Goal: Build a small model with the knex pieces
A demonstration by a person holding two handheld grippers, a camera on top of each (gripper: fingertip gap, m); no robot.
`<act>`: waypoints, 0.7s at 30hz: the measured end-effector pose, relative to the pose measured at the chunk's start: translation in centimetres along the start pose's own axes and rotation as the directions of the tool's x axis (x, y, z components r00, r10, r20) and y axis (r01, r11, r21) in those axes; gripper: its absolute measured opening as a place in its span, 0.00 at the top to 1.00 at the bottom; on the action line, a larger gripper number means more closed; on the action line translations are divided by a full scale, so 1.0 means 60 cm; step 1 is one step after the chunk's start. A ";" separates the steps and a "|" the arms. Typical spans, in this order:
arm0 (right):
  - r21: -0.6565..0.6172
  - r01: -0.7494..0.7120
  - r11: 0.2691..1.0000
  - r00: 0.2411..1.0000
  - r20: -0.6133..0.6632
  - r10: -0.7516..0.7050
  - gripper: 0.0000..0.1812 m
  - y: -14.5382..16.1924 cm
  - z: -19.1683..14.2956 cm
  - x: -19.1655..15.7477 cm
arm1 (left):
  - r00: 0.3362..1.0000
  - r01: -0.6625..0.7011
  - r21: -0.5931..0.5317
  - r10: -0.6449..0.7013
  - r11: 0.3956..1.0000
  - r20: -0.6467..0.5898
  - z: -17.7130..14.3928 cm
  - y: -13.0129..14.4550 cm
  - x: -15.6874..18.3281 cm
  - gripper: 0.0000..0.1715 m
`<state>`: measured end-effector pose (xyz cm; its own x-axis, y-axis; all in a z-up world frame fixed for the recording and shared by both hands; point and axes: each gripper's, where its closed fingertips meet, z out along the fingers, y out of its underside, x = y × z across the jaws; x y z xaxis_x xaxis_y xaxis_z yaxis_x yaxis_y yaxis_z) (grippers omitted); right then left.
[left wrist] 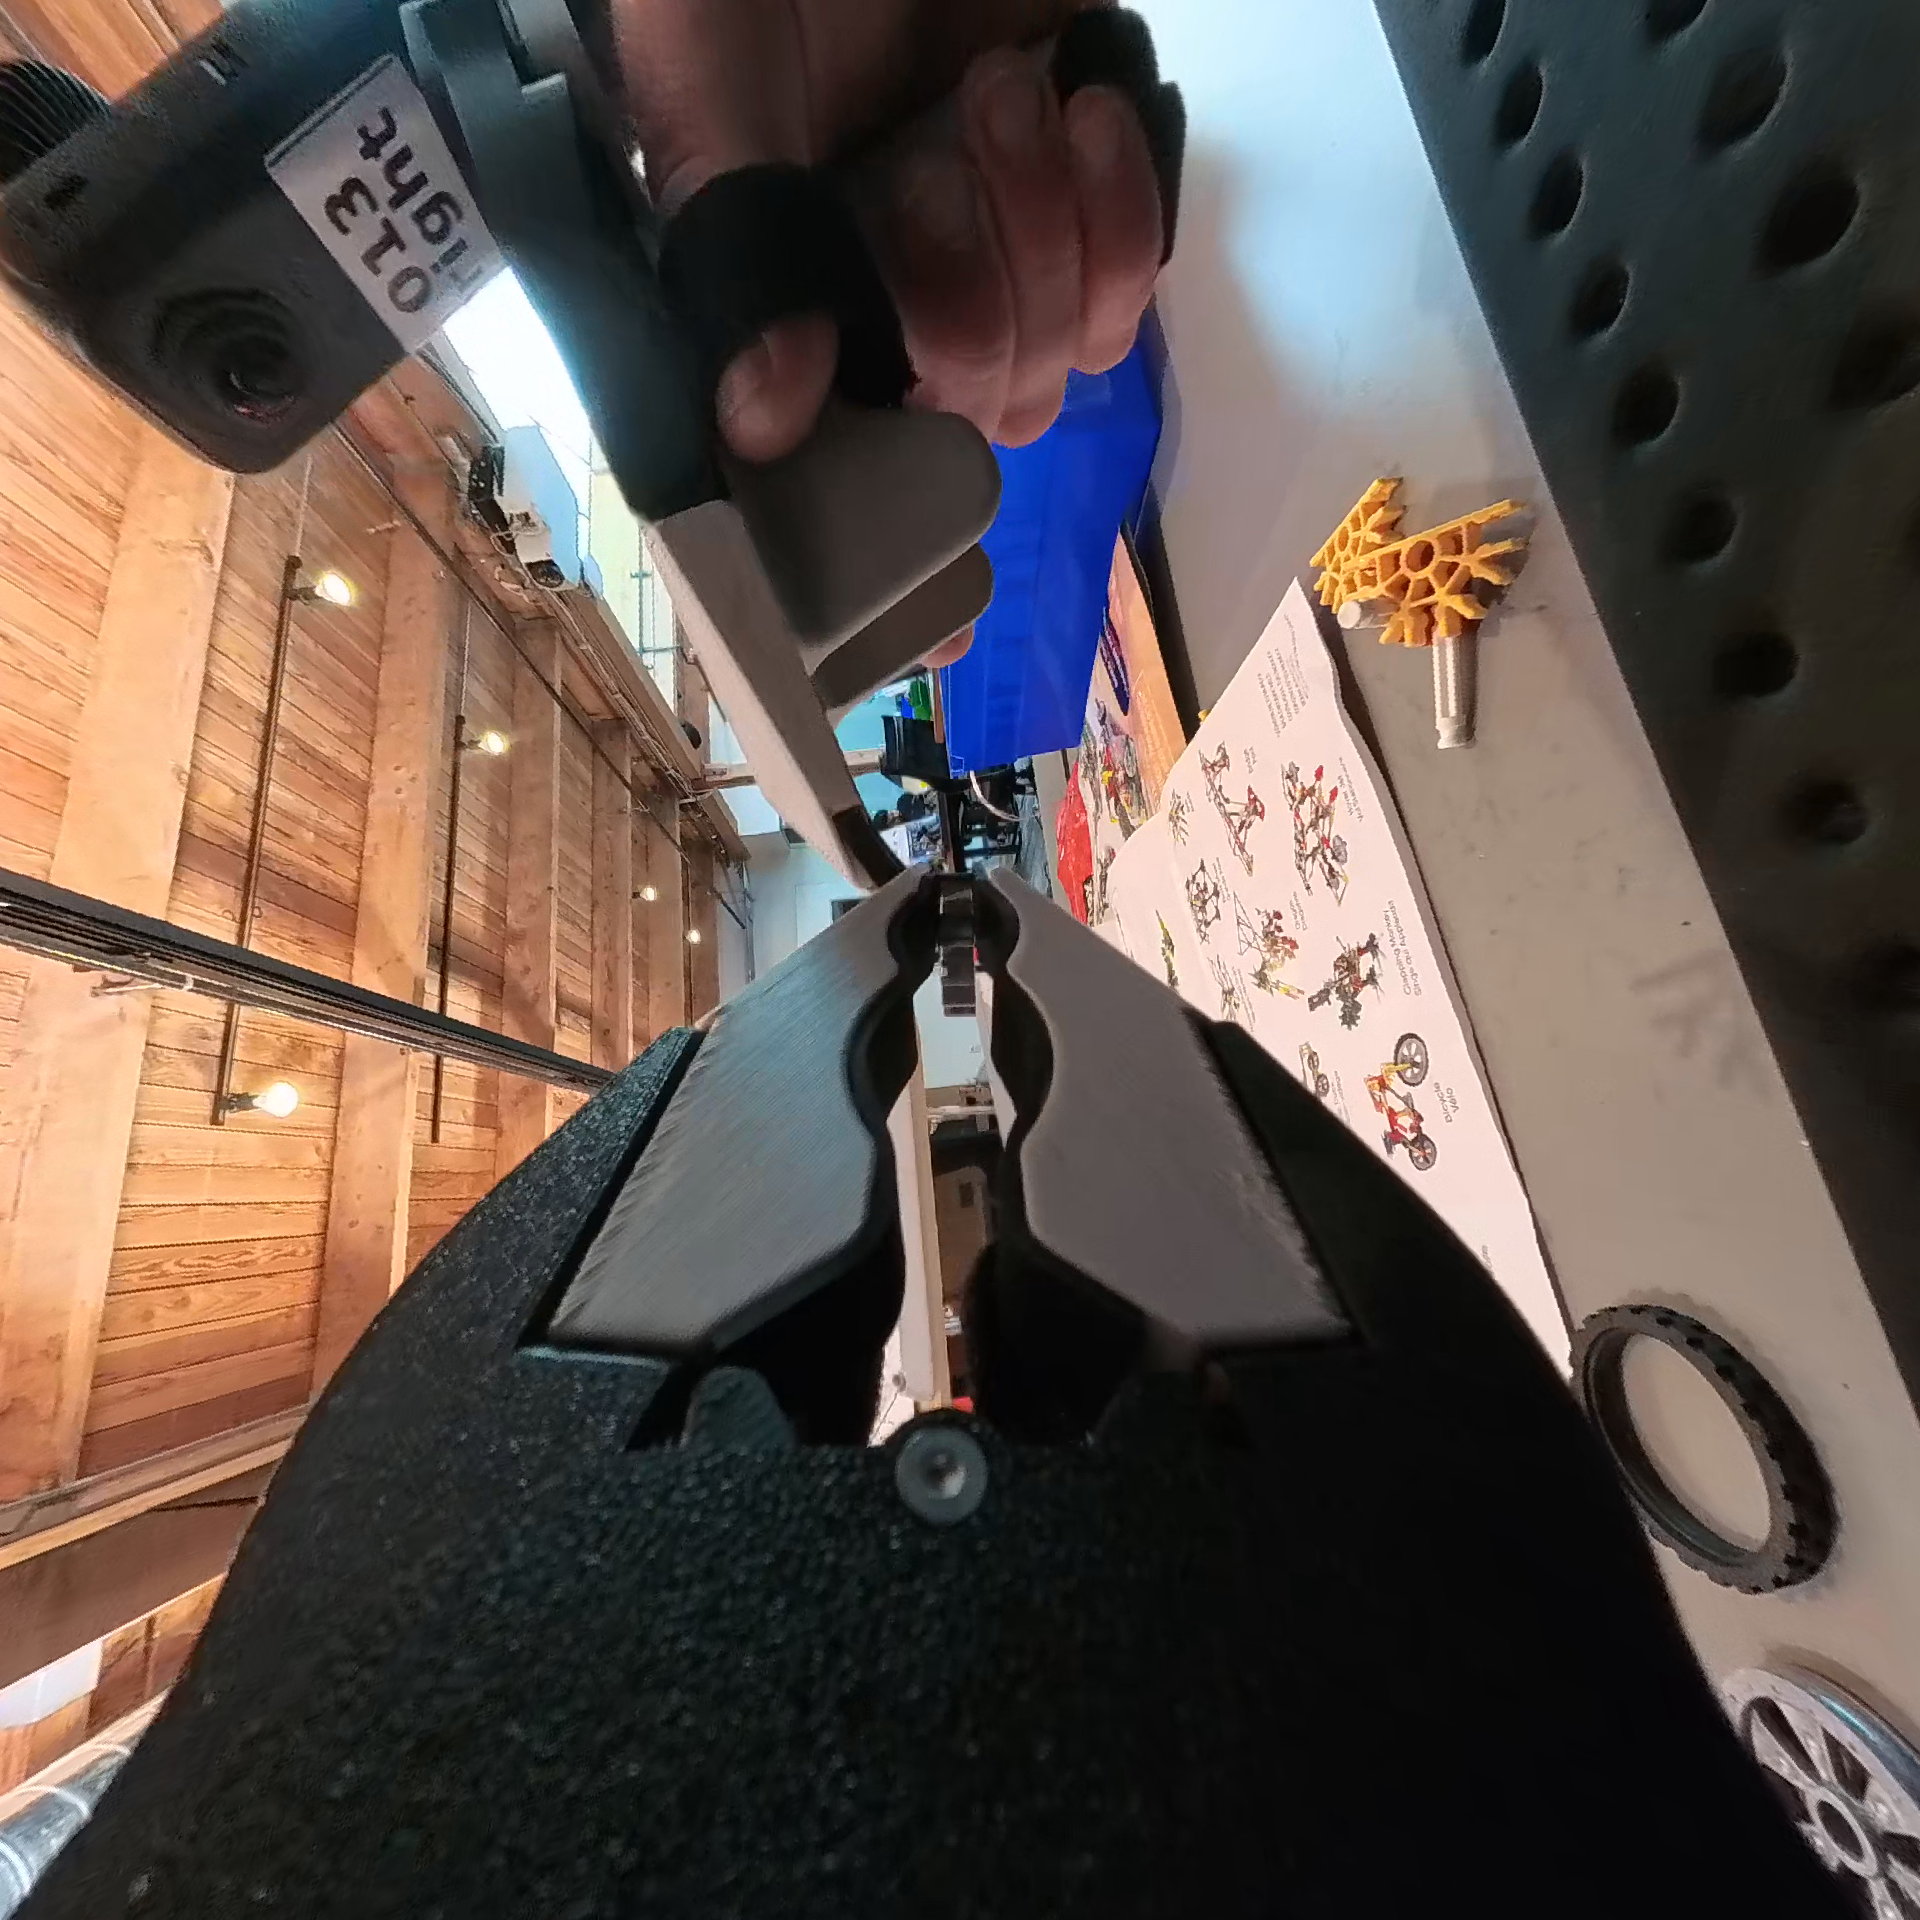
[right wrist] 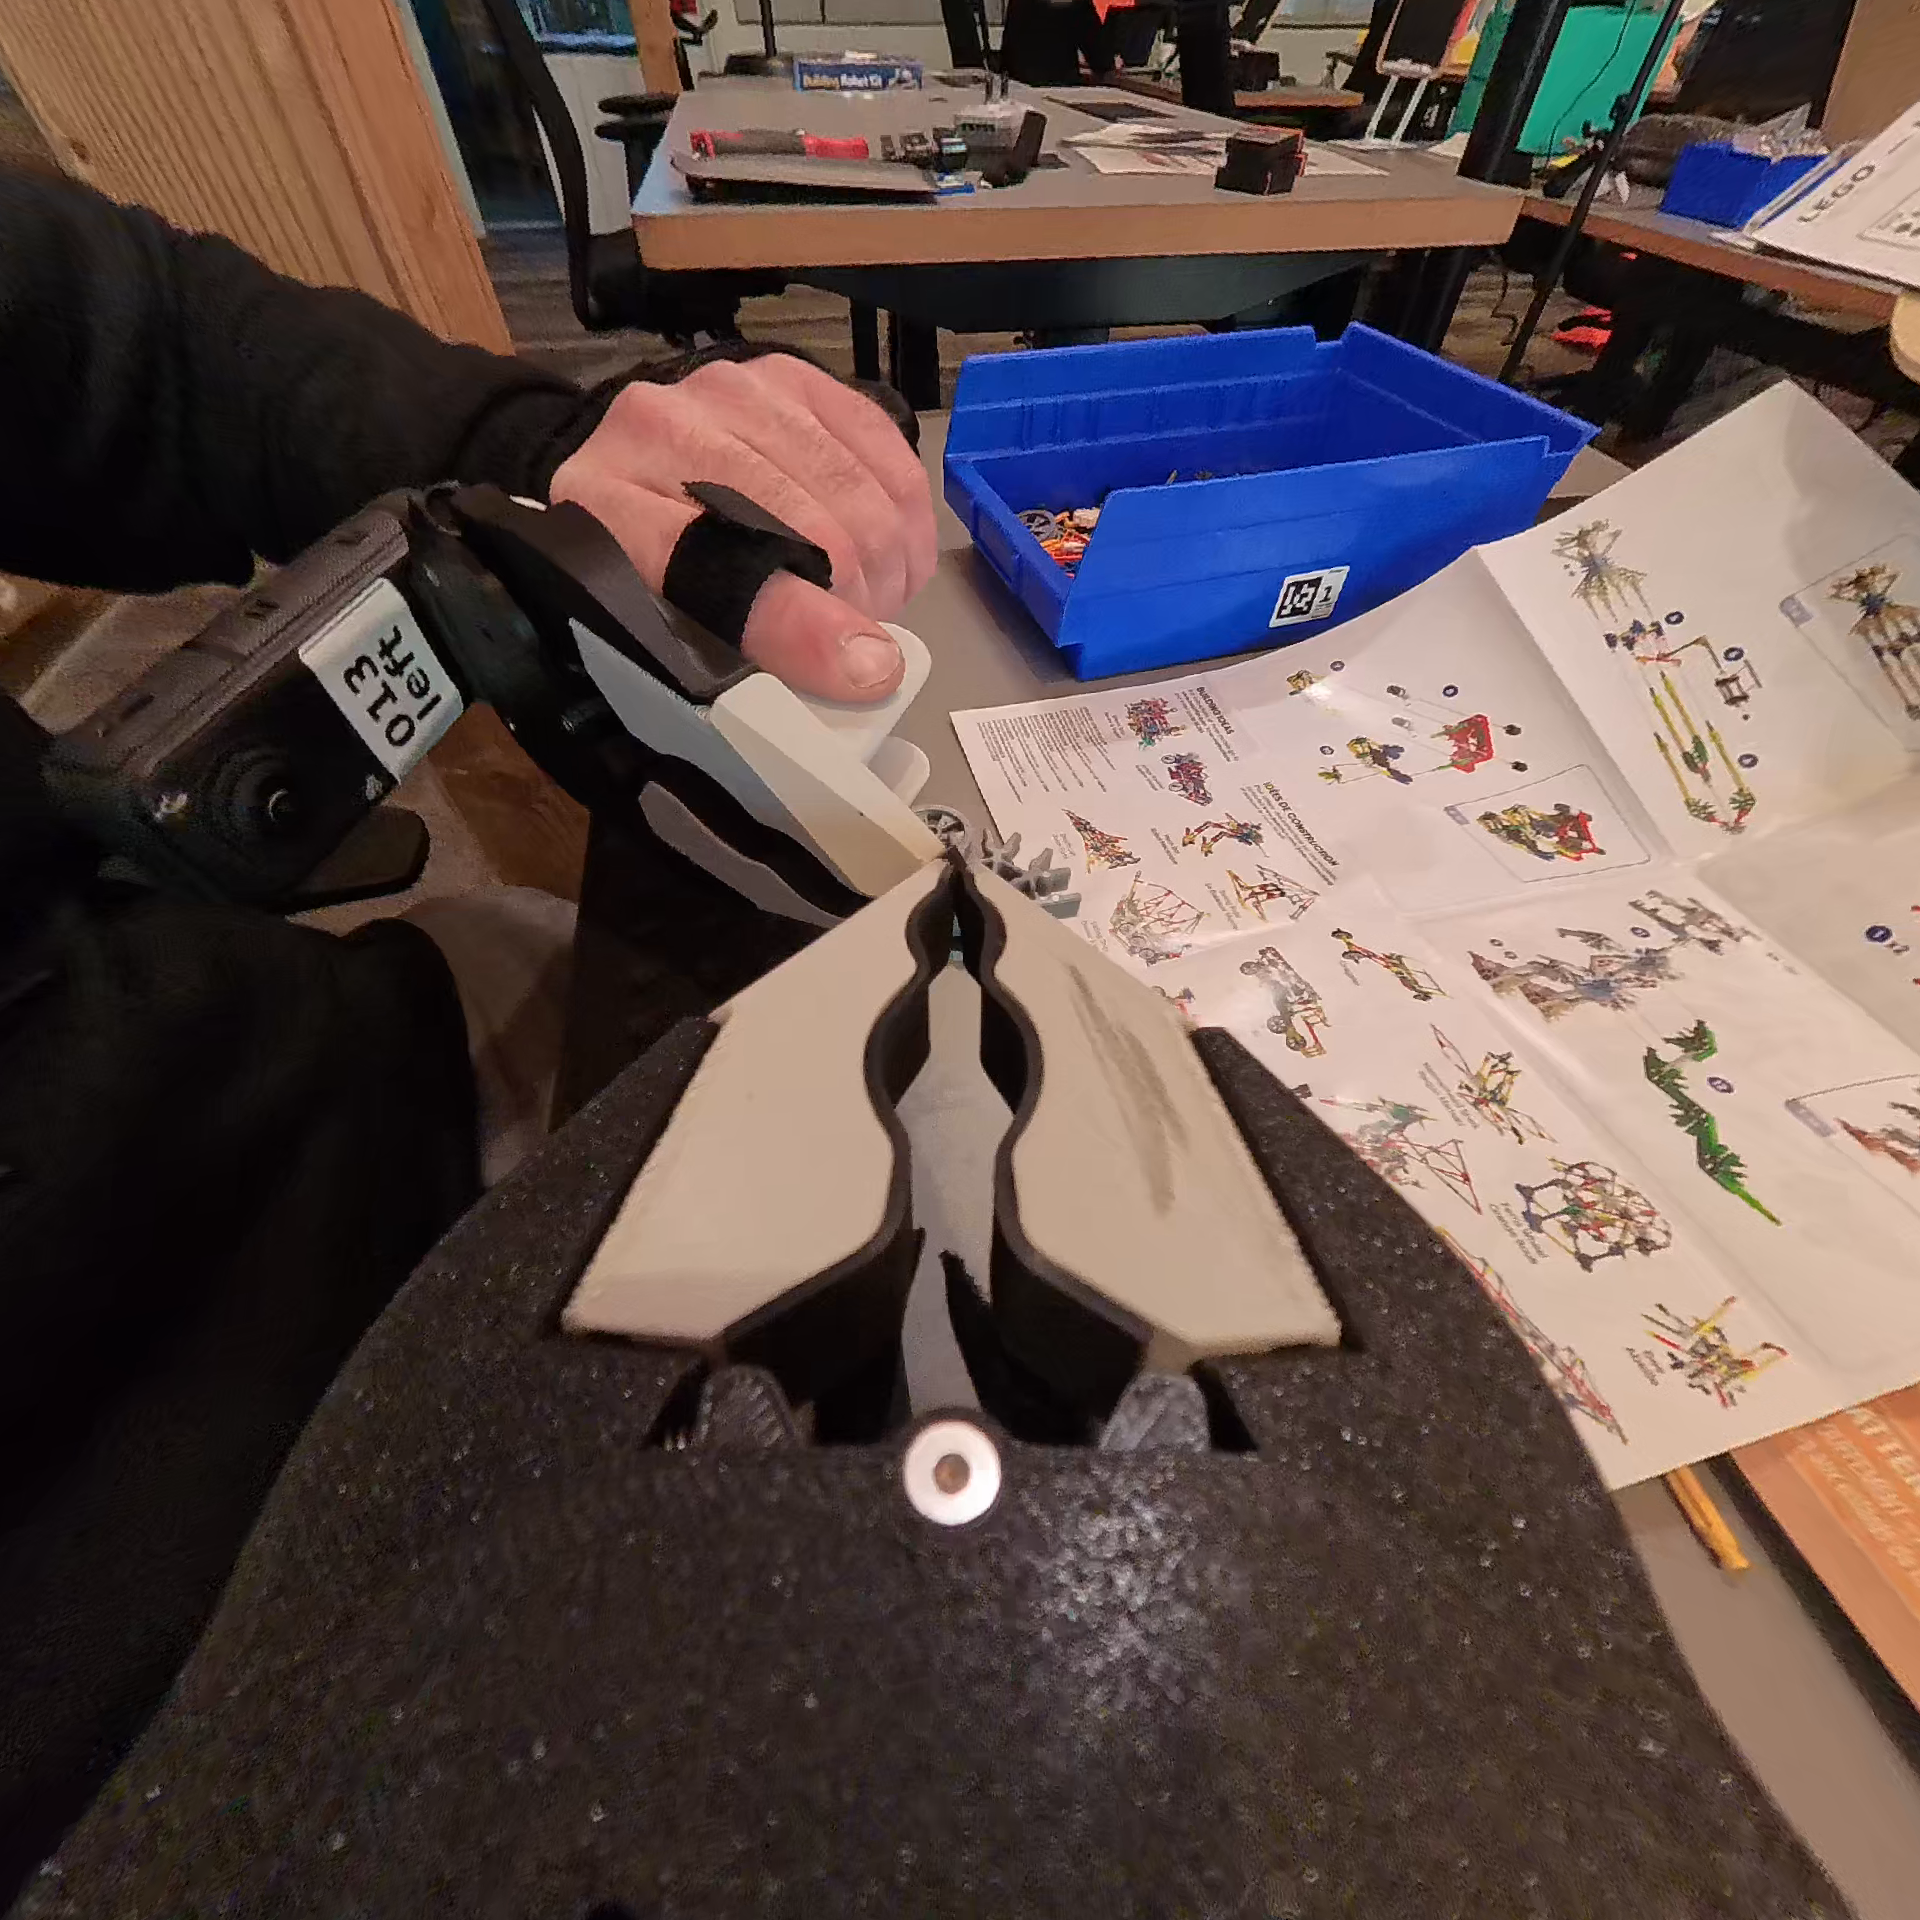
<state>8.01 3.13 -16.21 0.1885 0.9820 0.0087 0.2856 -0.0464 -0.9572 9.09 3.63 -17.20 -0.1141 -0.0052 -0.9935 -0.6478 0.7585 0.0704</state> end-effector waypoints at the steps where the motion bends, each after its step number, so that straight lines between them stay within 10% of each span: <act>1: -0.008 0.021 1.000 1.000 -0.001 -0.021 1.00 0.001 -0.001 -0.001 | 1.000 0.000 0.003 0.000 1.000 -0.003 0.000 -0.001 0.001 0.97; 8: -0.043 0.142 0.989 0.990 0.010 -0.141 1.00 0.005 -0.006 -0.012 | 1.000 0.015 0.040 -0.014 0.999 -0.023 -0.003 -0.013 0.003 0.97; 21: -0.004 -0.134 0.991 0.955 0.265 0.130 1.00 0.000 -0.018 -0.044 | 0.998 -0.056 0.105 0.058 0.993 -0.017 -0.018 -0.042 -0.003 0.97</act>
<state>8.51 0.35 -15.92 -0.0319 0.9807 -0.1928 0.2615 -0.1780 -0.9487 9.92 1.04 -17.12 -0.1644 0.0272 -0.9860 -0.5576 0.8220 0.1156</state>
